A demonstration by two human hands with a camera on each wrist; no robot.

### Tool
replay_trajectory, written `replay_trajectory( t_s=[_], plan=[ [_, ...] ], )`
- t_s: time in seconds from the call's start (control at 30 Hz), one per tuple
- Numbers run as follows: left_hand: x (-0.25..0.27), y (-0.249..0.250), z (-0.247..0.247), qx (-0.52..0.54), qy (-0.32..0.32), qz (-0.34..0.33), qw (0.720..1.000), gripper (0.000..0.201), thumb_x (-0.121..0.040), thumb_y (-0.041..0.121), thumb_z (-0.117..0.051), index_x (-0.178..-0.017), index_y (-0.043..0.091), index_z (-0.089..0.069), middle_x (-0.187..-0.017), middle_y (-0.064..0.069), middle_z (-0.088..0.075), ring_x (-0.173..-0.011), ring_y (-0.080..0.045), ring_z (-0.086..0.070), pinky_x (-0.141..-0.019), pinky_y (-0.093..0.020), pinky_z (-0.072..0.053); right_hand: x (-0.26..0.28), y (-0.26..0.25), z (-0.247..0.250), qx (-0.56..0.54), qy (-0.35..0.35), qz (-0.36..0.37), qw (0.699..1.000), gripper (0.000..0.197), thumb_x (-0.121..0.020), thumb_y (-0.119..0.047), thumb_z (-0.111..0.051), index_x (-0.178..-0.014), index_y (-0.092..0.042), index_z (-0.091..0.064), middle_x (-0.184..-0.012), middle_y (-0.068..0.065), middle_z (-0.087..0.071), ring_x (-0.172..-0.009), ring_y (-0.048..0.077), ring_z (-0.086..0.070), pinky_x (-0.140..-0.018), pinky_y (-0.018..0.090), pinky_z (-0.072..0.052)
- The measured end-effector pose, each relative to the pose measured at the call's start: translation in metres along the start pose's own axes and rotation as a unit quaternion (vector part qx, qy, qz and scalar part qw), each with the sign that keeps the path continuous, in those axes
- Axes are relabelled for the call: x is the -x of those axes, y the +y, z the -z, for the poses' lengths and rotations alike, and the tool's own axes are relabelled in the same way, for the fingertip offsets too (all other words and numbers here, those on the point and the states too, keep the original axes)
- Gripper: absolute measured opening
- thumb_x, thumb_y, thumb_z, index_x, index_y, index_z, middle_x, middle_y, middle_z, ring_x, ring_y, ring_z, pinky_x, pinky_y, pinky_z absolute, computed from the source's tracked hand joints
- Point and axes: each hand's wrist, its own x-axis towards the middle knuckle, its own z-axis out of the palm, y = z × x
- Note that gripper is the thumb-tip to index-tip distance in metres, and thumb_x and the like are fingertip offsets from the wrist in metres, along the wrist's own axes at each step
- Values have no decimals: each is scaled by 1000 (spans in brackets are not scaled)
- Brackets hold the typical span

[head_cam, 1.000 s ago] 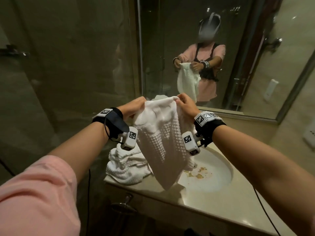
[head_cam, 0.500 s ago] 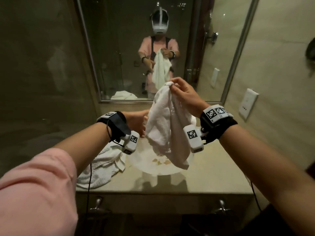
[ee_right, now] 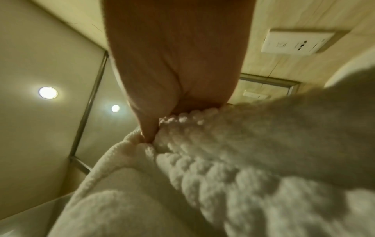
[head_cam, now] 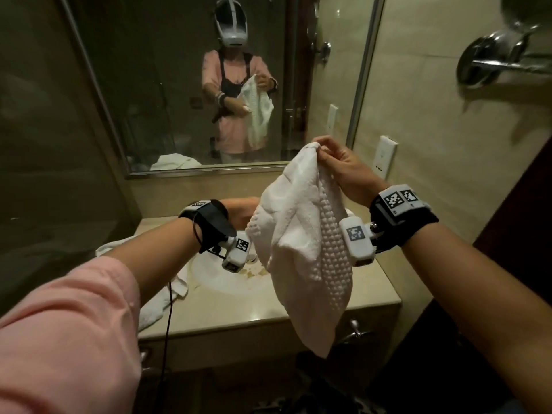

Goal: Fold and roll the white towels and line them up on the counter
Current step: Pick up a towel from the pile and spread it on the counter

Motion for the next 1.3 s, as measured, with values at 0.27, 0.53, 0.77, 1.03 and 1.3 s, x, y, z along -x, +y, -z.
replay_trajectory(
  t_s=[0.27, 0.53, 0.77, 1.03, 1.3],
  plan=[
    [18, 52, 20, 85, 56, -170, 980, 21, -79, 9, -63, -96, 19, -56, -90, -4, -56, -77, -16, -58, -70, -30, -52, 37, 47, 24, 108, -185, -207, 955, 8, -95, -16, -50, -101, -15, -55, -95, 2, -60, -78, 9, -61, -64, 19, -52],
    [22, 73, 13, 55, 69, -210, 974, 21, -86, 7, -62, -100, 21, -56, -92, -4, -57, -78, -15, -57, -69, -27, -53, 44, 100, 19, 192, -268, -270, 905, 10, -97, -9, -52, -102, -17, -54, -88, 0, -58, -78, 9, -54, -68, 18, -46],
    [32, 75, -1, 55, 5, -229, 972, 23, -91, 4, -57, -109, 18, -55, -96, -3, -60, -82, -15, -59, -72, -30, -54, 26, 91, 15, 212, -138, -271, 929, 52, -90, -21, -64, -132, -11, -36, -126, 3, -50, -116, 17, -49, -100, 31, -43],
    [62, 95, -4, 37, -19, -269, 962, 25, -92, 3, -54, -111, 18, -57, -105, -3, -60, -92, -15, -59, -82, -32, -54, 9, 94, 0, 106, -95, -251, 957, 121, -59, -39, -88, -147, -30, -6, -140, 1, -40, -127, 21, -44, -102, 39, -44],
    [79, 73, 27, 55, 72, -236, 968, 53, -89, -1, -55, -138, 14, -45, -121, -6, -57, -102, -17, -58, -86, -29, -55, 12, 90, -8, 42, -83, -234, 968, 24, -96, -17, -53, -119, -10, -53, -95, 5, -65, -78, 16, -66, -65, 29, -58]
  ],
)
